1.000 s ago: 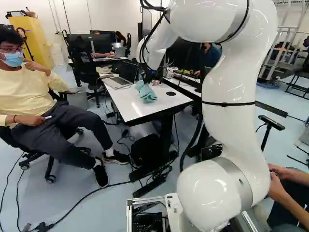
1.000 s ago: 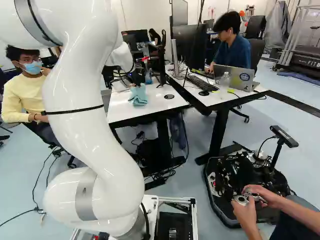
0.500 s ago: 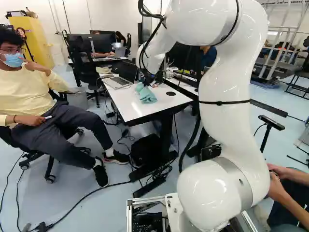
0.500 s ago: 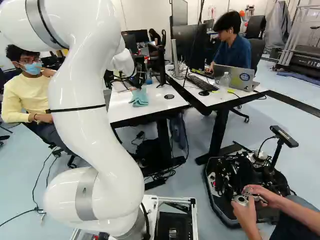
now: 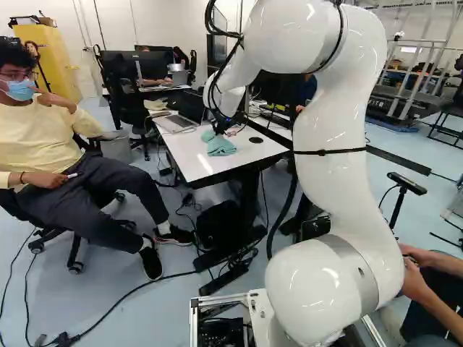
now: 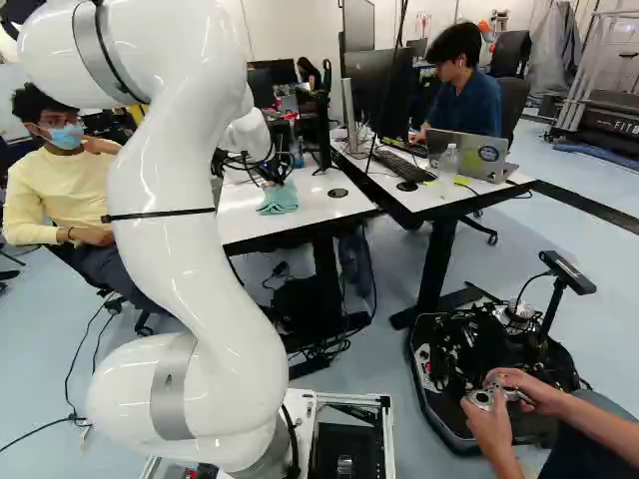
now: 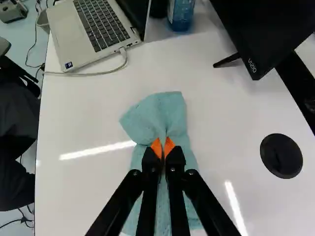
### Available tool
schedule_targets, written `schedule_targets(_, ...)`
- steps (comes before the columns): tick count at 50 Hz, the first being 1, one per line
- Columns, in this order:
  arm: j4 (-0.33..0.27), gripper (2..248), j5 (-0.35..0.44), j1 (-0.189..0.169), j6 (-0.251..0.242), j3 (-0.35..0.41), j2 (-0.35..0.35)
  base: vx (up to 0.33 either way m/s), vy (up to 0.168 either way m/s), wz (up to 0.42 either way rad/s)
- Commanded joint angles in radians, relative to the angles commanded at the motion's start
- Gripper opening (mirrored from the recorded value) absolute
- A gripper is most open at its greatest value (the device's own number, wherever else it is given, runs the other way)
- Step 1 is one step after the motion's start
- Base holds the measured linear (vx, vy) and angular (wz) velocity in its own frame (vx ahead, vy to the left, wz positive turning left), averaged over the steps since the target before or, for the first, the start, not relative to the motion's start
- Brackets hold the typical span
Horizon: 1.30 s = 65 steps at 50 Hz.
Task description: Clean the table with the green towel
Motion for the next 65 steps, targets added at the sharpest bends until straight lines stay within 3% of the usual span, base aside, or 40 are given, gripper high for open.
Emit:
schedule_targets(33, 0.000, 28, -0.009, 0.000, 0.000, 0.000, -0.002, 0.000, 0.000, 0.000)
schedule_targets(65, 0.000, 28, -0.079, 0.000, 0.000, 0.000, -0.002, 0.000, 0.000, 0.000)
